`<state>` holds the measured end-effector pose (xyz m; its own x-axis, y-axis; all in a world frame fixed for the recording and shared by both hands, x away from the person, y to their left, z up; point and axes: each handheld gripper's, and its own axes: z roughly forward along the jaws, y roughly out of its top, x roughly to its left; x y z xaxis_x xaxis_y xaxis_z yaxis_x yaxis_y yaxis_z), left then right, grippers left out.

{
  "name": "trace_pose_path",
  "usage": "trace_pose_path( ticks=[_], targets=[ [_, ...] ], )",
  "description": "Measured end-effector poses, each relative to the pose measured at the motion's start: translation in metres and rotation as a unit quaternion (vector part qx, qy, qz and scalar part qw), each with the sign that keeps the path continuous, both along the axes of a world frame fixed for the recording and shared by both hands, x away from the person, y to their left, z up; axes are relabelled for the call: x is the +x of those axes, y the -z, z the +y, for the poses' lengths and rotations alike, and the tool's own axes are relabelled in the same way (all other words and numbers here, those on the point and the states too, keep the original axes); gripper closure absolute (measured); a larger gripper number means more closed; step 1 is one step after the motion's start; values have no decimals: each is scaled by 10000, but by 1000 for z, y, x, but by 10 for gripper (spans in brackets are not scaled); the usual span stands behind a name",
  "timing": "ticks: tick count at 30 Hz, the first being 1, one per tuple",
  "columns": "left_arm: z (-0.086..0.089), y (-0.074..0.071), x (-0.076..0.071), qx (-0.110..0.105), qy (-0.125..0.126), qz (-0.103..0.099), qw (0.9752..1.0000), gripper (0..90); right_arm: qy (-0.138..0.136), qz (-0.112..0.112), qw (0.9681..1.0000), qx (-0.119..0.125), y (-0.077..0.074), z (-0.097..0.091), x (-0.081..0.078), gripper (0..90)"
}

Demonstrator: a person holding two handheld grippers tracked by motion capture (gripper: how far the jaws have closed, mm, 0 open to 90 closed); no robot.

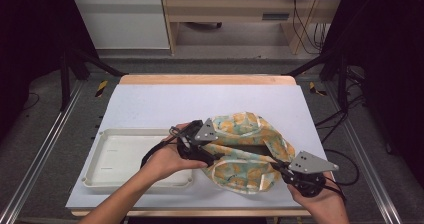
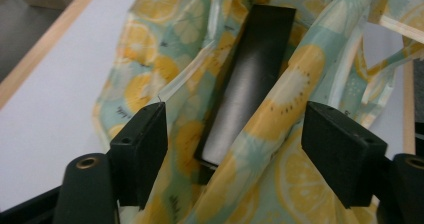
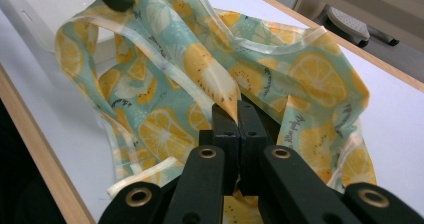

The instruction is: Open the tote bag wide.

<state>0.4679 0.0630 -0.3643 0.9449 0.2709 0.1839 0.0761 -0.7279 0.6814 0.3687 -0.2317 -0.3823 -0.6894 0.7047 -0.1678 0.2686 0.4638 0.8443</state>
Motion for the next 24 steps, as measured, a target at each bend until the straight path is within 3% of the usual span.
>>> trace_pose_path(
  ticks=[4, 5, 7, 8, 11, 14, 15, 16, 17, 19, 23, 24],
  targets=[
    [-10, 6, -8, 189, 286, 63, 9994, 292, 27, -35, 10000, 45, -1, -3, -5, 900],
    [-12, 8, -13, 329, 441, 35, 9985, 471, 20, -33, 10000, 42, -1, -4, -8, 899],
    [-13, 9, -15, 418, 524, 83, 9977, 632, 27, -18, 10000, 35, 0, -5, -8, 899],
    [-15, 12, -21, 580, 616, 140, 9963, 699, 31, 41, 10000, -16, 2, -6, -10, 899],
    [-16, 15, -29, 608, 642, 195, 9959, 838, 35, 181, 9998, -93, 6, -7, -12, 897],
    [-15, 16, -35, 553, 594, 141, 9966, 881, 44, 305, 9994, -166, 10, -8, -12, 884],
    [-14, 20, -40, 485, 567, 171, 9971, 893, 32, 437, 9988, -206, 13, -9, -12, 808],
    [-14, 20, -40, 485, 567, 171, 9971, 896, 32, 437, 9988, -206, 13, -9, -12, 808],
    [-13, 25, -45, 438, 595, 235, 9970, 898, 57, 454, 9987, -205, 11, -10, -13, 694],
    [-13, 31, -48, 500, 594, 240, 9967, 898, 55, 446, 9988, -200, 7, -10, -13, 611],
    [-13, 38, -52, 518, 624, 340, 9961, 898, -3, 354, 9991, -248, -2, -11, -15, 529],
    [-14, 42, -55, 508, 647, 370, 9959, 899, -29, 297, 9992, -277, -11, -13, -14, 500]
  ],
)
